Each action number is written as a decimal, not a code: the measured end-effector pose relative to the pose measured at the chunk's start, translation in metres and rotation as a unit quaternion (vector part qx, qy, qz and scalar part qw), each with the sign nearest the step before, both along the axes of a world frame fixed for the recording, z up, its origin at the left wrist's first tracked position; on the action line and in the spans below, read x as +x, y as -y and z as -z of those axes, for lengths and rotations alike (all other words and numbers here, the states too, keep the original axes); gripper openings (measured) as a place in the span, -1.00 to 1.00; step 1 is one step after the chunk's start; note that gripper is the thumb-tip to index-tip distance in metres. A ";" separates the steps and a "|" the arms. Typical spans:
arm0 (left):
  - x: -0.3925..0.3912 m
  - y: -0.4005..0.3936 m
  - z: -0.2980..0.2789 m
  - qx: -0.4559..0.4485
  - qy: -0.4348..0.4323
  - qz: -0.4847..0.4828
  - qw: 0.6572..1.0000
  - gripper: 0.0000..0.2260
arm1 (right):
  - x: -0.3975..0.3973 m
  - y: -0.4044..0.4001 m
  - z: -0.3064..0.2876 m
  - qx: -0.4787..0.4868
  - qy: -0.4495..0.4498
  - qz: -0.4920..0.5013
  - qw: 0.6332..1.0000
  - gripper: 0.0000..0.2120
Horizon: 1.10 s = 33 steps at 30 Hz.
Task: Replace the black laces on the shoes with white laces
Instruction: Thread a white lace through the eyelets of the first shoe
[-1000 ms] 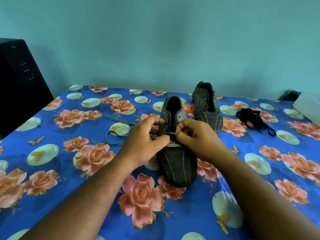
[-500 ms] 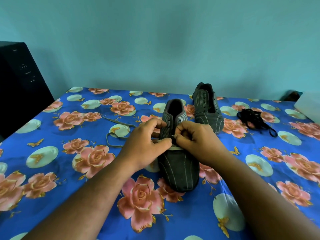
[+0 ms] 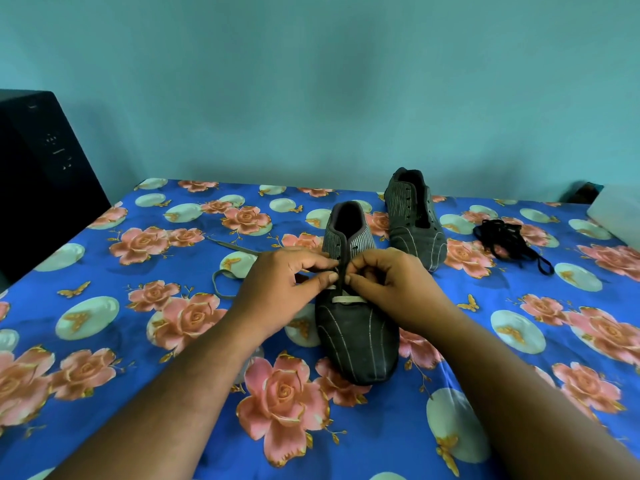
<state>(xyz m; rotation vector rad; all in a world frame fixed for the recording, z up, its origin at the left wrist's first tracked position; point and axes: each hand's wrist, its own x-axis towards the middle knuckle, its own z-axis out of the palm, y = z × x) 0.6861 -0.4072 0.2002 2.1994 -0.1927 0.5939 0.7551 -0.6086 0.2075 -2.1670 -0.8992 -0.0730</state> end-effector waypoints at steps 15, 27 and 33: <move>0.002 -0.003 -0.003 -0.178 -0.094 0.004 0.979 -0.93 | 0.007 0.014 -0.002 -0.119 0.244 0.062 0.960 -0.69; 0.007 -0.015 -0.004 -0.377 -0.132 -0.041 0.916 -0.88 | 0.019 0.020 0.003 -0.083 0.215 -0.017 0.973 -0.64; 0.002 -0.007 -0.002 -0.163 -0.077 -0.013 0.983 -0.77 | 0.024 0.022 0.005 -0.084 0.142 0.004 0.986 -0.56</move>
